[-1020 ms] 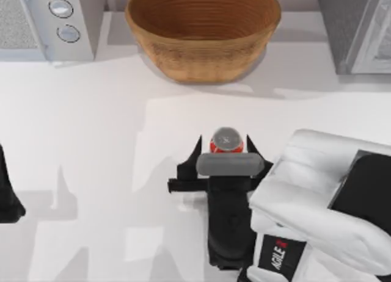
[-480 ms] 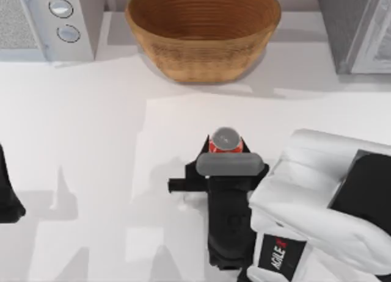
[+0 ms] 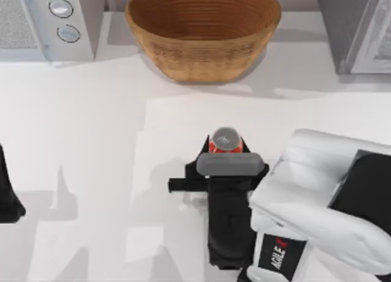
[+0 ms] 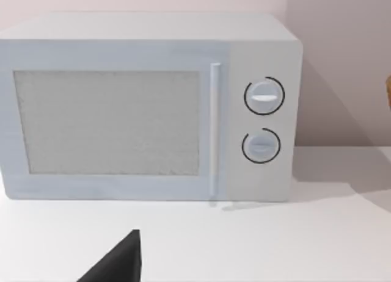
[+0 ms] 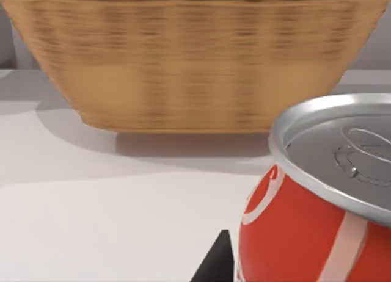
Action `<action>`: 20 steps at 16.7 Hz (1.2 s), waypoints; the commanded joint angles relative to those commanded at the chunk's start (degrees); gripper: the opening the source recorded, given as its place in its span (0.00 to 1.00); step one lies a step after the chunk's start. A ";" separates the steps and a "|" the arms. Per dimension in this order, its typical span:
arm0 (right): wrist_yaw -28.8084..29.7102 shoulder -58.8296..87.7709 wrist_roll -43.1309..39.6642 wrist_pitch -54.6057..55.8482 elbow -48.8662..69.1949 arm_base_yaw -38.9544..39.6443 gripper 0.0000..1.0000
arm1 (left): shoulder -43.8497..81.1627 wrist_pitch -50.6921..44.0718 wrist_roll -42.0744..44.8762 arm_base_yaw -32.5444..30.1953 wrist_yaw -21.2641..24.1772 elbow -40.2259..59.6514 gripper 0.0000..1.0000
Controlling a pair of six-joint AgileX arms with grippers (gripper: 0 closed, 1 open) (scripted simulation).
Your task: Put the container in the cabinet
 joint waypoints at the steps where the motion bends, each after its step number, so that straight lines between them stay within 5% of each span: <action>1: -0.02 -0.14 0.01 -0.14 -0.02 0.00 0.00 | 0.00 0.00 0.00 0.00 0.00 0.00 1.00; 13: -0.34 -31.08 0.50 -29.61 -1.85 0.00 0.00 | 0.00 0.00 0.00 0.00 0.00 0.00 1.00; 20: -0.34 -32.98 0.64 -31.48 -1.70 -0.04 0.00 | 0.00 0.00 0.00 0.00 0.00 0.00 1.00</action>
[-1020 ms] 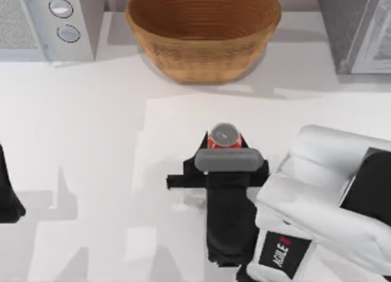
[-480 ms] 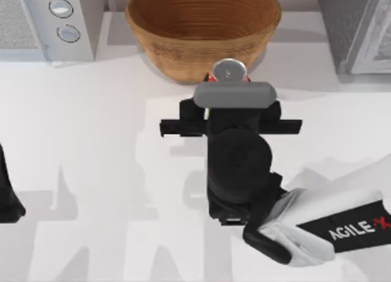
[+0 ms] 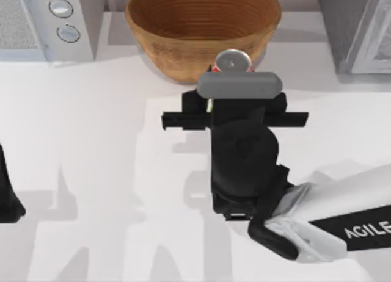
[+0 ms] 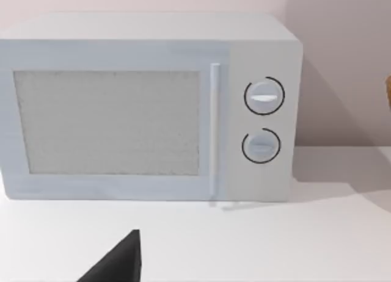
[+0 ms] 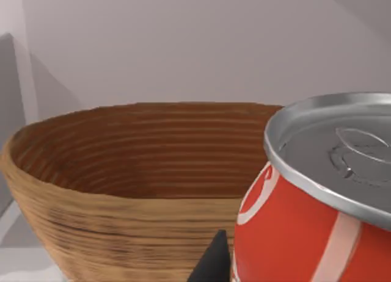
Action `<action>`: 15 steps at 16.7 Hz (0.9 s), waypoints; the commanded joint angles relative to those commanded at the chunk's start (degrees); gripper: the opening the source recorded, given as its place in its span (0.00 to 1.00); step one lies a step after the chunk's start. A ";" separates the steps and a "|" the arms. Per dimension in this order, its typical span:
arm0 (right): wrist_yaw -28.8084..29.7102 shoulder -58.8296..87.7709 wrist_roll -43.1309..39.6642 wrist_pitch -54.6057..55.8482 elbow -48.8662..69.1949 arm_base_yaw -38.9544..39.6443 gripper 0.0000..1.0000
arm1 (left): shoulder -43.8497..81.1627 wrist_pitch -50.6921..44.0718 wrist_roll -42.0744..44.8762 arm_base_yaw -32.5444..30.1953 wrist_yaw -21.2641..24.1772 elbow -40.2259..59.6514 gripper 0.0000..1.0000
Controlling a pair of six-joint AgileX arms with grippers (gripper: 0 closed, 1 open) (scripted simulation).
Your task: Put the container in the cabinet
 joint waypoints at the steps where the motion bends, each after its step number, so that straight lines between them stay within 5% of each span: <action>1: -0.45 -0.60 0.01 -0.56 -0.49 -0.55 0.00 | 0.00 0.00 0.00 0.00 0.00 0.00 1.00; 8: -13.01 -21.62 0.05 -19.38 -14.20 -17.35 0.00 | 0.00 0.00 0.00 0.00 0.00 0.00 1.00; 15: -34.27 -67.38 -0.27 -46.45 -33.71 -39.99 0.00 | 0.00 0.00 0.00 0.00 0.00 0.00 1.00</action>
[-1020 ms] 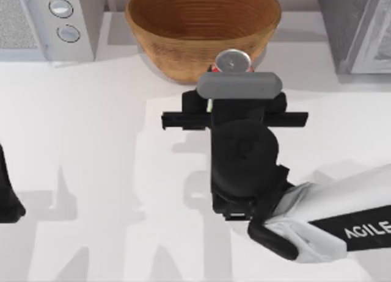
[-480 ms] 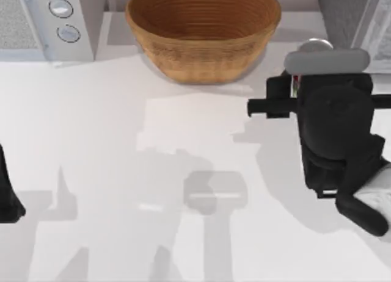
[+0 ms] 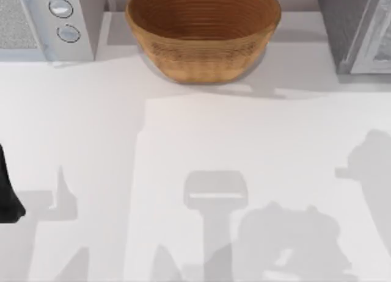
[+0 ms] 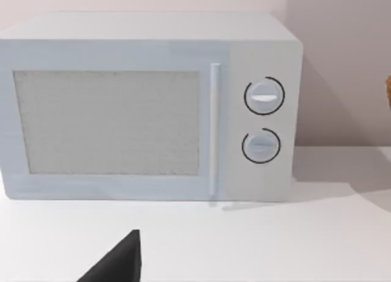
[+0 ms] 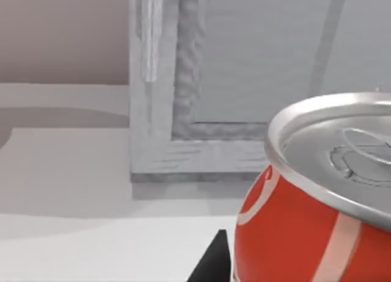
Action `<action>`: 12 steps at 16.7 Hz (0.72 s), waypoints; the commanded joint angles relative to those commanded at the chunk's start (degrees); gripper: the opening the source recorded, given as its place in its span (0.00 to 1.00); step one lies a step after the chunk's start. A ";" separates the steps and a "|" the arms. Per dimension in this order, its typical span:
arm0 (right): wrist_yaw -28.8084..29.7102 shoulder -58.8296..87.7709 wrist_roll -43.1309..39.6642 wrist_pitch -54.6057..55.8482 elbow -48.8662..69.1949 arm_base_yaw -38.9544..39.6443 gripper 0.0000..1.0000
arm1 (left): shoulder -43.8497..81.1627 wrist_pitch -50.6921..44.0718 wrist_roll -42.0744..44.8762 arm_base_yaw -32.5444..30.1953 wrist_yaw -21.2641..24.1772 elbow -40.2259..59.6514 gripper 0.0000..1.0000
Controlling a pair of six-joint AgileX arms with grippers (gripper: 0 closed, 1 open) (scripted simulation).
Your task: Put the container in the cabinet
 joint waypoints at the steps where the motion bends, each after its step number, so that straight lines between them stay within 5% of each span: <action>1: -3.11 -6.64 -0.08 -3.03 -2.46 -2.66 0.00 | 0.00 0.00 0.00 0.00 0.00 0.00 1.00; 7: -17.85 -34.89 -0.59 -13.34 -12.62 -12.83 0.00 | 0.00 0.00 0.00 0.00 0.00 0.00 1.00; 12: -22.29 -42.41 -0.81 -14.21 -14.97 -14.77 0.00 | 0.00 0.00 0.00 0.00 0.00 0.00 1.00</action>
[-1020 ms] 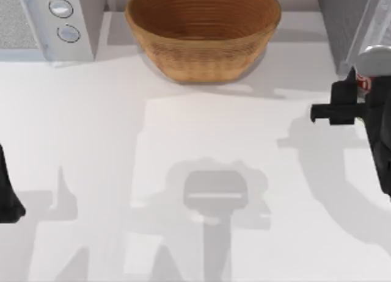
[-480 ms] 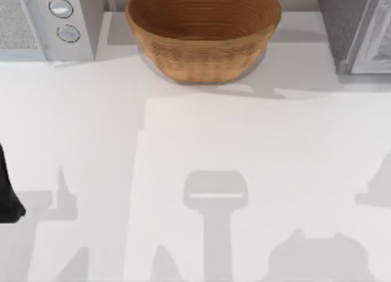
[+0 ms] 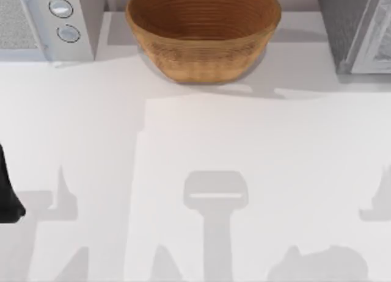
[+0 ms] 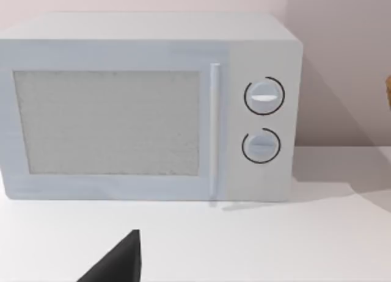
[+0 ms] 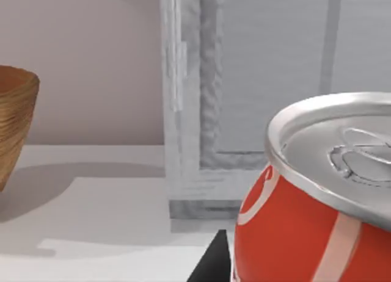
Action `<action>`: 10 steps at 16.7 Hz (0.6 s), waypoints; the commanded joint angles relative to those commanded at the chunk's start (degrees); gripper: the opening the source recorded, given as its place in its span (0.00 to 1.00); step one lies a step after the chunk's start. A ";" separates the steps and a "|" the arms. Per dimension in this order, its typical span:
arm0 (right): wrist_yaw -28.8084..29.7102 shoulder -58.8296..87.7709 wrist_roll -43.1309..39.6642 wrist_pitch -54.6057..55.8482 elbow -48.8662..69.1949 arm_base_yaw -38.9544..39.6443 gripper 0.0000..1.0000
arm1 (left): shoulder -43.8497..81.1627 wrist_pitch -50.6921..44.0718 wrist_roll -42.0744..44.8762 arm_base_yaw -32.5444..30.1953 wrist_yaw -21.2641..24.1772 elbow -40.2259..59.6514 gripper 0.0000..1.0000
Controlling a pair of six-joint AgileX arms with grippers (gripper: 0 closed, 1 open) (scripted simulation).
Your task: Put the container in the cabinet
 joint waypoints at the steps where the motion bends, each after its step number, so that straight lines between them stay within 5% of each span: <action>1: 0.00 0.00 0.00 0.00 0.00 0.00 0.00 | 0.00 0.00 0.00 0.00 0.00 0.00 1.00; 10: 1.19 8.51 0.23 -2.63 9.32 1.45 0.00 | 0.00 0.00 0.00 0.00 0.00 0.00 1.00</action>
